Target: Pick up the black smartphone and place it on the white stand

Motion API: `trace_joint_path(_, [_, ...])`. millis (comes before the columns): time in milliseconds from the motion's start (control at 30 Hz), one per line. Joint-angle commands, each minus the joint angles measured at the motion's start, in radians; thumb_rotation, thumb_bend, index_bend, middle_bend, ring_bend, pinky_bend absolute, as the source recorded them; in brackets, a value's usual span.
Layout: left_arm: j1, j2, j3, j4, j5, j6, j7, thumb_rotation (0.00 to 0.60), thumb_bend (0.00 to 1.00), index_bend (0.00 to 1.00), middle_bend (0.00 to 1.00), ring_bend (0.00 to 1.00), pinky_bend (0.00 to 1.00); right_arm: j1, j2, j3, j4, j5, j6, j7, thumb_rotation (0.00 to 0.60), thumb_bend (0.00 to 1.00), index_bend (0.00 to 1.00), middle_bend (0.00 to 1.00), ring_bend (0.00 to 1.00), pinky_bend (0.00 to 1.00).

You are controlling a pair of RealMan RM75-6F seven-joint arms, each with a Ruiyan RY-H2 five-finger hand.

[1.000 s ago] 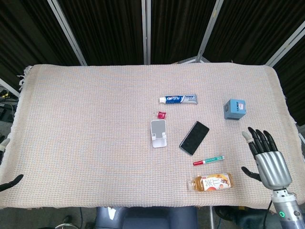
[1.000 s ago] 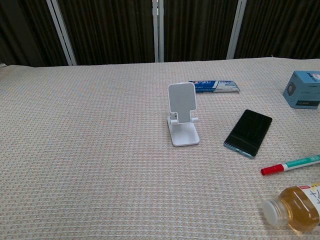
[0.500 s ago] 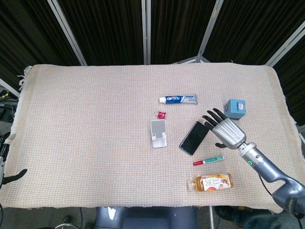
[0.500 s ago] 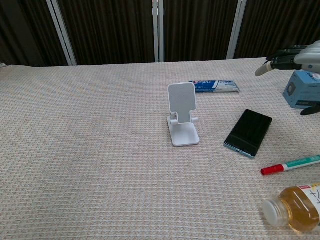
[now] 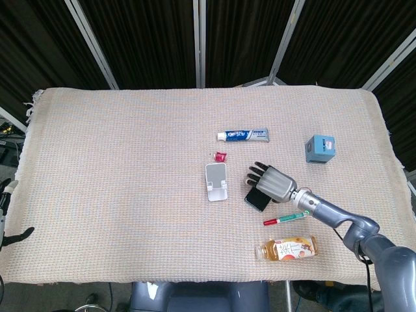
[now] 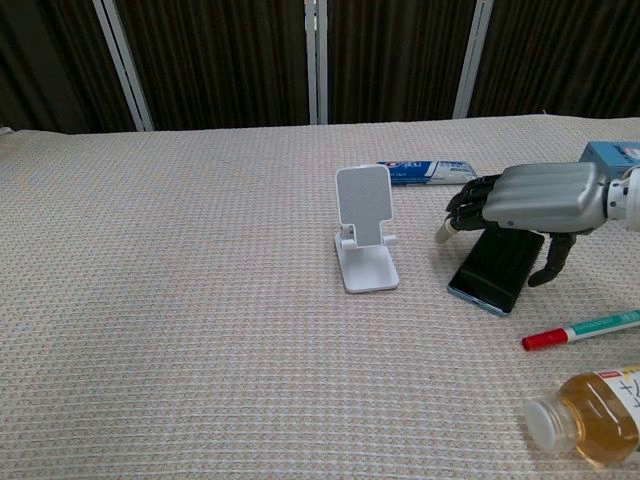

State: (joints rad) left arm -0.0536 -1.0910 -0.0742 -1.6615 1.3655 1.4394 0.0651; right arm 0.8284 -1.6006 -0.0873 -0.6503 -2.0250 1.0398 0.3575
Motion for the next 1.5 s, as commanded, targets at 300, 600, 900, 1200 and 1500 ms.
trace_joint_path(300, [0.000,-0.005,0.001,0.004,-0.012,-0.001,0.007,0.600,0.00,0.00,0.00,0.00,0.00,0.033,-0.082,-0.084,0.148,-0.007,0.084,0.043,0.600,0.01,0.21,0.20,0.12,0.14])
trace_joint_path(600, [-0.002,-0.010,0.000,0.003,-0.021,-0.003,0.021,0.600,0.00,0.00,0.00,0.00,0.00,0.036,-0.100,-0.124,0.231,0.007,0.114,0.051,0.600,0.01,0.21,0.19,0.12,0.14])
trace_joint_path(900, [-0.005,-0.015,0.000,0.001,-0.027,-0.004,0.033,0.600,0.00,0.00,0.00,0.00,0.00,0.045,-0.112,-0.167,0.279,0.006,0.107,0.073,0.600,0.01,0.22,0.20,0.12,0.15])
trace_joint_path(1200, [-0.008,-0.018,0.000,0.006,-0.033,-0.010,0.038,0.600,0.00,0.00,0.00,0.00,0.00,0.049,-0.131,-0.194,0.310,0.015,0.106,0.082,0.600,0.22,0.43,0.42,0.33,0.24])
trace_joint_path(1500, [-0.015,-0.019,0.002,0.004,-0.027,-0.017,0.042,0.600,0.00,0.00,0.00,0.00,0.00,0.031,-0.111,-0.197,0.328,0.037,0.185,0.073,0.600,0.36,0.61,0.58,0.48,0.38])
